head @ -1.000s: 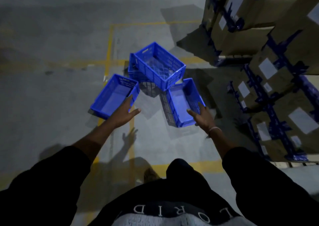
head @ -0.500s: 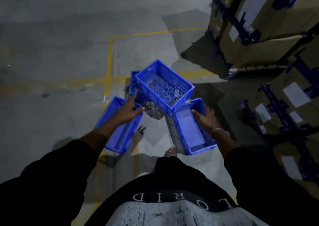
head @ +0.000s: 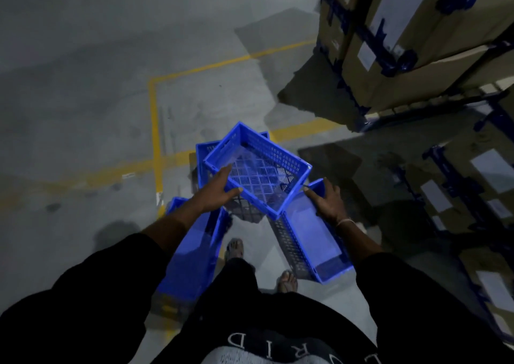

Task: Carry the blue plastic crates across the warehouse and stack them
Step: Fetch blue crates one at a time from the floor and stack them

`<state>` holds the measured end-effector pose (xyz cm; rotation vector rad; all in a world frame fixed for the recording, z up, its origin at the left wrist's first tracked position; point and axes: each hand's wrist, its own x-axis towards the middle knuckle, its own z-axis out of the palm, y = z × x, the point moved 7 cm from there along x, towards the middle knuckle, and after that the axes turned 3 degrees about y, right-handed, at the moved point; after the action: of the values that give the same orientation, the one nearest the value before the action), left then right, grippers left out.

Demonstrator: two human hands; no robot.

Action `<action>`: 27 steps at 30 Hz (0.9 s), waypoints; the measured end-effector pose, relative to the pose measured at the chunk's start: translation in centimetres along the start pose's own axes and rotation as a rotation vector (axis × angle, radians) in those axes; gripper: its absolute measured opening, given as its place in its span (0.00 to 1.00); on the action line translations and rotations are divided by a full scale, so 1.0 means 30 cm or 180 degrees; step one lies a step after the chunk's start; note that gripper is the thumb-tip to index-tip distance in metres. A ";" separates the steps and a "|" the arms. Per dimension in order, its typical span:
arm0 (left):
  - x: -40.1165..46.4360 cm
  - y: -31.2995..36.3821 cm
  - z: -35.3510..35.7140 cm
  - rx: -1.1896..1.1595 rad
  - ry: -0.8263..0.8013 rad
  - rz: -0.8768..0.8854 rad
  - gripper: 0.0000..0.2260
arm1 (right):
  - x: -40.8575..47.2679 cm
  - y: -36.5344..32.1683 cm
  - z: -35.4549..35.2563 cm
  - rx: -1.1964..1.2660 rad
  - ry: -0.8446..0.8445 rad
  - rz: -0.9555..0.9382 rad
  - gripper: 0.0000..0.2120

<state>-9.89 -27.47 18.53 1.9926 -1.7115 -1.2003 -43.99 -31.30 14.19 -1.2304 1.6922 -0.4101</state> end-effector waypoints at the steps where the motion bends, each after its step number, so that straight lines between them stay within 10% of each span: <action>1: 0.048 -0.010 -0.021 0.0044 -0.0045 0.0017 0.41 | 0.046 0.023 0.022 0.0070 0.0007 0.0078 0.48; 13: 0.760 -0.329 -0.182 0.0566 -0.0650 0.0210 0.40 | 0.451 -0.093 0.332 0.0075 0.0417 0.0601 0.40; 27: 1.549 -0.932 0.068 0.1586 -0.0180 -0.0139 0.37 | 1.112 0.493 0.769 -0.0510 0.0969 0.1256 0.44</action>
<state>6.78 -61.34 -20.47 2.2893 -2.1727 -0.9097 -33.28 -47.85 -24.20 -0.9439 2.2106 -0.2306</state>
